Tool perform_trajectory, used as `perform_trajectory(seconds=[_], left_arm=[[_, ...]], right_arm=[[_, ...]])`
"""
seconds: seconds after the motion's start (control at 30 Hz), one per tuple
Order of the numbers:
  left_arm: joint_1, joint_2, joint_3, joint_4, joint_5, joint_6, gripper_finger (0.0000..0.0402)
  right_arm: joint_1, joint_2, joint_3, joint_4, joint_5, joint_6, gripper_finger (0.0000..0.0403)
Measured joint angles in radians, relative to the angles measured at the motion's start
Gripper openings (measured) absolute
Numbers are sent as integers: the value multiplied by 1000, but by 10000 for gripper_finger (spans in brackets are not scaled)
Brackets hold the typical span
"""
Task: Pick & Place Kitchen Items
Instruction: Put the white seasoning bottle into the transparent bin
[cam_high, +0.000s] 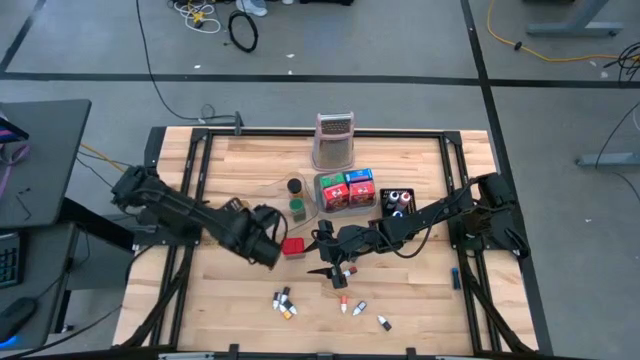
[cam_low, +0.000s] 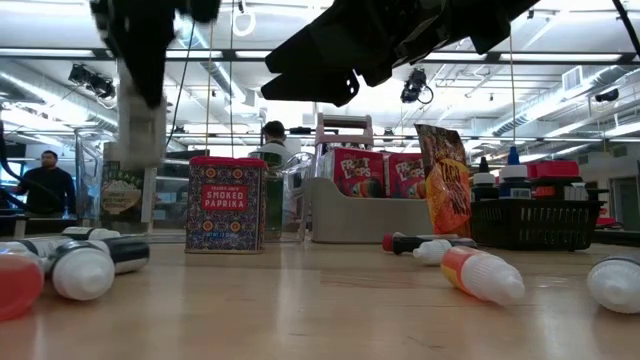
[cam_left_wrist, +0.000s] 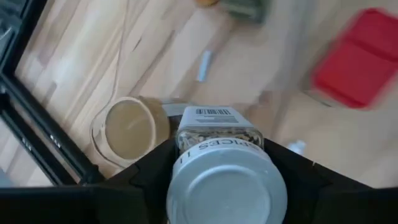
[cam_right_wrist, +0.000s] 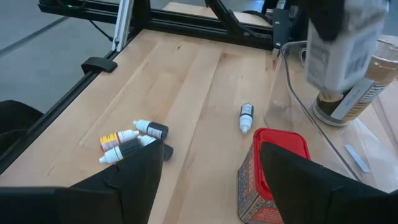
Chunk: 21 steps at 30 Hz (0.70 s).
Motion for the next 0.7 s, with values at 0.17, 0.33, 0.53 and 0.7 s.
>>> perform_trajectory(seconds=[0.17,0.33,0.53,0.7], left_arm=[[42,0,-177,157,63,24,222],[73,-2,-284,359,77,106,244],[118,-3,-303,384,104,146,243],[124,2,-277,371,112,207,256]], right_arm=[[0,0,0,0,0,0,277],[0,0,0,1,0,0,277],[0,0,0,3,0,0,277],[0,0,0,3,0,-13,277]])
